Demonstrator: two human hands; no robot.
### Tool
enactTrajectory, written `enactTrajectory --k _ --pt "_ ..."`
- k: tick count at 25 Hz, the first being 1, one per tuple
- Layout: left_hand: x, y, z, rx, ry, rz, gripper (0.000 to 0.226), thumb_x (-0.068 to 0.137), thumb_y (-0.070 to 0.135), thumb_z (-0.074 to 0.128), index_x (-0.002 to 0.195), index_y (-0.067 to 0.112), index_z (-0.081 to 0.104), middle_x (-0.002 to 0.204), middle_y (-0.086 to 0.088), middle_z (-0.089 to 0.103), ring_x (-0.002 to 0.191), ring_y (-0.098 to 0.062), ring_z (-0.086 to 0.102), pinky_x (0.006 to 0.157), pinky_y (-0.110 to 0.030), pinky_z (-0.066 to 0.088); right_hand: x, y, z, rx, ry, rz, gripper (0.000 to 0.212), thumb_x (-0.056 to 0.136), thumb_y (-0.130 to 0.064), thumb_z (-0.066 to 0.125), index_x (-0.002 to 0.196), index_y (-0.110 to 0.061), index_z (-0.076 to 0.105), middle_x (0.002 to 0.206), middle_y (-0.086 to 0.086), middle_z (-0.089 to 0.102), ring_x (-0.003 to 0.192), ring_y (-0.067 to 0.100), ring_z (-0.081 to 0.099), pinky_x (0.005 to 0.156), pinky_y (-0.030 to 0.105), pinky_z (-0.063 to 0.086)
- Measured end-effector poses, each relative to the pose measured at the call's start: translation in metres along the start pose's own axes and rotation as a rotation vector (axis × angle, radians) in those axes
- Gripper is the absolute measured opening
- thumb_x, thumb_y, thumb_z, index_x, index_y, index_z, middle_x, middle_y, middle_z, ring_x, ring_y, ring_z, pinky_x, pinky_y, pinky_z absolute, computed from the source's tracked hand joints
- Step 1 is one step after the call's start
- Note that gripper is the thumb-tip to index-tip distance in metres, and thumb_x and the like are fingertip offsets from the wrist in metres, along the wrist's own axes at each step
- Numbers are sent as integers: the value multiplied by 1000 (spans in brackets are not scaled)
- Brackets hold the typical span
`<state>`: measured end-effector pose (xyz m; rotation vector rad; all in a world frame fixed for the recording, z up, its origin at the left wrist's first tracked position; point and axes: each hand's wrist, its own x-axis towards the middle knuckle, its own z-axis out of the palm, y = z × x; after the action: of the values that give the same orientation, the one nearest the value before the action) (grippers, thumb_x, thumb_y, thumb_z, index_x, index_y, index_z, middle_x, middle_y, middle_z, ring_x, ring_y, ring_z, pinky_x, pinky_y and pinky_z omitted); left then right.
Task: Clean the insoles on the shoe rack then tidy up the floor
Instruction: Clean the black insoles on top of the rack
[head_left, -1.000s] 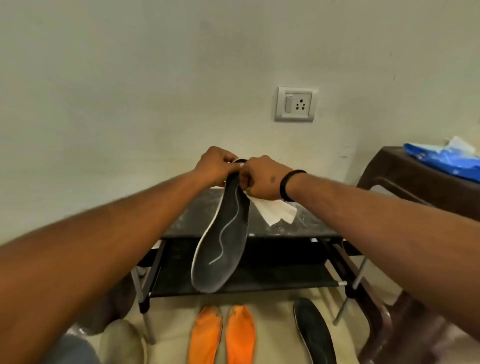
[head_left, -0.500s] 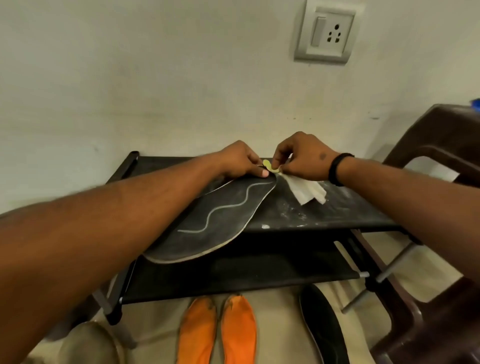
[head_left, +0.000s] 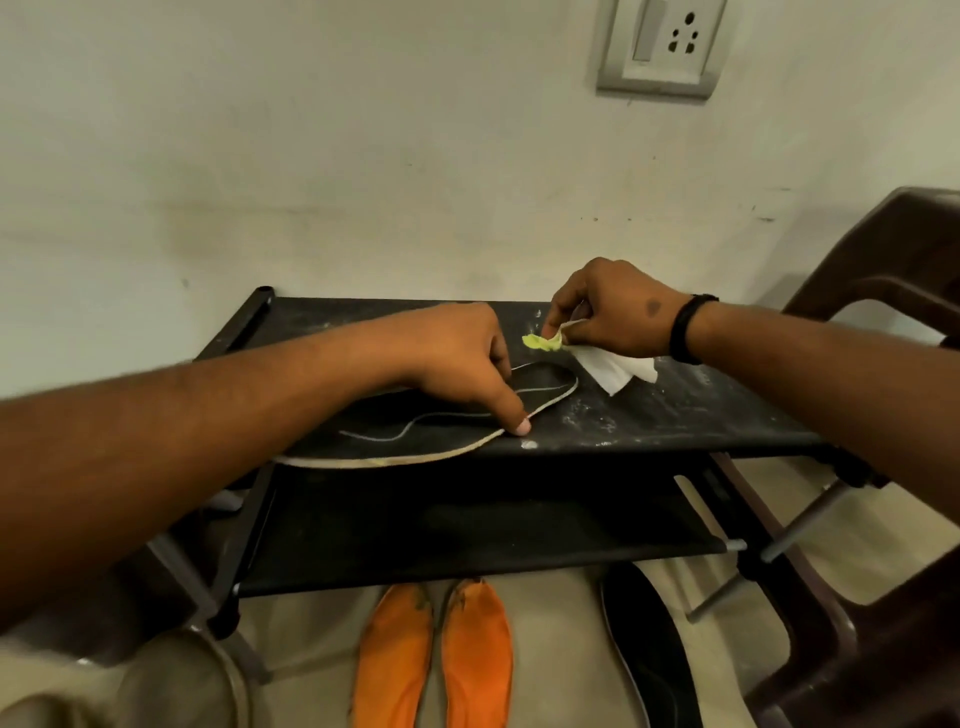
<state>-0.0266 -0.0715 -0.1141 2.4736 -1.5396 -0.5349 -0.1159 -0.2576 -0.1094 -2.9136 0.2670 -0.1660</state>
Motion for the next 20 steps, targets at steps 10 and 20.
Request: enactTrajectory --k 10,20 --pt "2 -29 32 18 192 187 39 91 43 68 123 21 73 115 -8 66 112 -21 56 96 -34 45 -15 2 17 -180 -28 -40 18 84 -13 62 94 -17 76 111 2 50 96 19 56 84 31 51" --pt "1 -35 41 112 254 176 46 92 55 59 131 31 65 124 -3 54 114 -18 49 96 -37 44 -16 3 28 156 92 37 23 76 -3 76 92 -17 69 82 -4 72 76 7 69 72 22 55"
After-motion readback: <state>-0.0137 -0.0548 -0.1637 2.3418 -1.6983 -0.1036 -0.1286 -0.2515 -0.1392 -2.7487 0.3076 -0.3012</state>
